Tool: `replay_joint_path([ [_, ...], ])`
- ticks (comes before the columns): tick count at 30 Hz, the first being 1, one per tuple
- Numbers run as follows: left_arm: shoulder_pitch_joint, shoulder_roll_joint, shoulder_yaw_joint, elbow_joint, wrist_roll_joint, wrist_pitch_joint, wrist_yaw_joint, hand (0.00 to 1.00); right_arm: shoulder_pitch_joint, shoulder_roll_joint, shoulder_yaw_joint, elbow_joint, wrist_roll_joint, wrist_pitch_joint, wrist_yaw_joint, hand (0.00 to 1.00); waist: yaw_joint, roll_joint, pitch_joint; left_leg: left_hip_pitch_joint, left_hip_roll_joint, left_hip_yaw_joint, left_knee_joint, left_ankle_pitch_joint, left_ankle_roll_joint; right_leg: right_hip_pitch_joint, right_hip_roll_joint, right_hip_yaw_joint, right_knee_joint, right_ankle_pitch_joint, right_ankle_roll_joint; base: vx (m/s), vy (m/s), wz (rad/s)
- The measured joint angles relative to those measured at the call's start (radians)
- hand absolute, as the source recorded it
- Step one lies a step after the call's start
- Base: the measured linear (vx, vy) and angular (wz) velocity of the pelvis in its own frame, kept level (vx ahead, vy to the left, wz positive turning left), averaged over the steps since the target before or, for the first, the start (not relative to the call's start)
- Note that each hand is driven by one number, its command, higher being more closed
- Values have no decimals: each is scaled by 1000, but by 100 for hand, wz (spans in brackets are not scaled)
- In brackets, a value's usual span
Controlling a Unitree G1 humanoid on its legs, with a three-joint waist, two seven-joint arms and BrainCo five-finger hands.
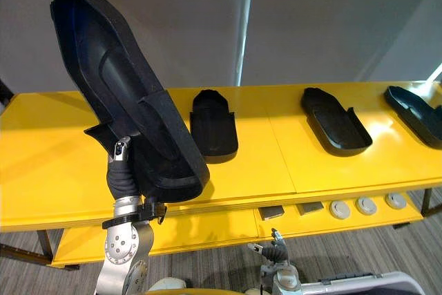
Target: Walk over and take plastic housings, then place them on the shelf
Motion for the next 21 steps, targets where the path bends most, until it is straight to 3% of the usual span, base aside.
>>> replay_joint_path([
  [3, -4, 1, 2, -20, 0, 3, 2, 100, 6, 1, -5, 0, 0, -1, -1, 0, -4, -4, 4, -42, 9, 65, -37, 34, 1, -10, -22, -73, -2, 2, -4, -65, -2, 82],
  [5, -6, 4, 28, -22, 1, 4, 4, 100, 4, 1, -7, 2, 0, 0, -1, 0, -2, -8, 16, -67, 127, 344, 12, 22, 28, -14, -49, -120, 2, 10, -14, -76, 67, 65],
  [7, -6, 11, 33, -21, 1, 3, 5, 100, -9, -7, -8, 25, 0, -1, -5, 0, -6, -5, 14, -70, 182, 394, 80, 11, 45, -27, -84, -122, 16, 9, -5, -55, 227, 25],
  [9, -5, 18, 38, -10, -1, -2, 2, 100, -28, -27, -8, 64, -1, -4, -18, 0, -32, -3, 15, -67, 226, 388, 148, 11, 44, -28, -123, -115, 16, 13, 17, -53, 333, 12],
  [10, -4, 17, 39, 0, -3, -4, 0, 100, -33, -36, -8, 86, -1, -4, -21, 0, -53, 3, 14, -45, 264, 381, 159, 11, 42, -28, -147, -106, 17, 21, 51, -38, 424, 0],
  [12, -7, 12, 39, 32, -17, -6, 2, 100, -34, -50, -13, 118, -2, 0, -21, 0, -62, 24, -5, -8, 231, 339, 104, -44, -38, -50, -176, -79, 8, 53, 102, -29, 544, -10],
  [15, -33, 30, 48, 99, -49, -4, 8, 100, -37, -15, -29, 166, -3, 3, -17, 0, -108, -24, -3, -48, 140, 303, 101, -52, -42, -28, -231, -92, -66, 146, 109, -20, 323, 43],
  [17, -38, 45, 32, 121, -55, -3, 7, 100, -27, -16, -47, 171, -4, 3, -18, 0, -107, -22, 0, -55, 117, 286, 120, -60, -33, -5, -247, -116, -83, 194, 104, -56, 269, 29],
  [19, -54, 73, 22, 121, -53, -5, 2, 100, -37, -22, -49, 169, -13, 2, -19, 0, -101, -18, 7, -73, 107, 293, 175, -103, -16, -16, -264, -105, -52, 201, 99, -100, 195, -3],
  [20, -55, 82, 25, 121, -53, -6, 2, 100, -47, -25, -48, 169, -24, 1, -19, 0, -94, -10, 12, -77, 107, 314, 192, -116, -8, -46, -273, -83, -23, 204, 83, -178, 248, -63],
  [21, -55, 85, 31, 129, -52, -5, 2, 100, -62, -35, -41, 168, -35, 3, -18, 0, -79, 14, 24, -76, 108, 352, 188, -130, -5, -99, -278, -77, 20, 229, -13, -206, 224, -85],
])
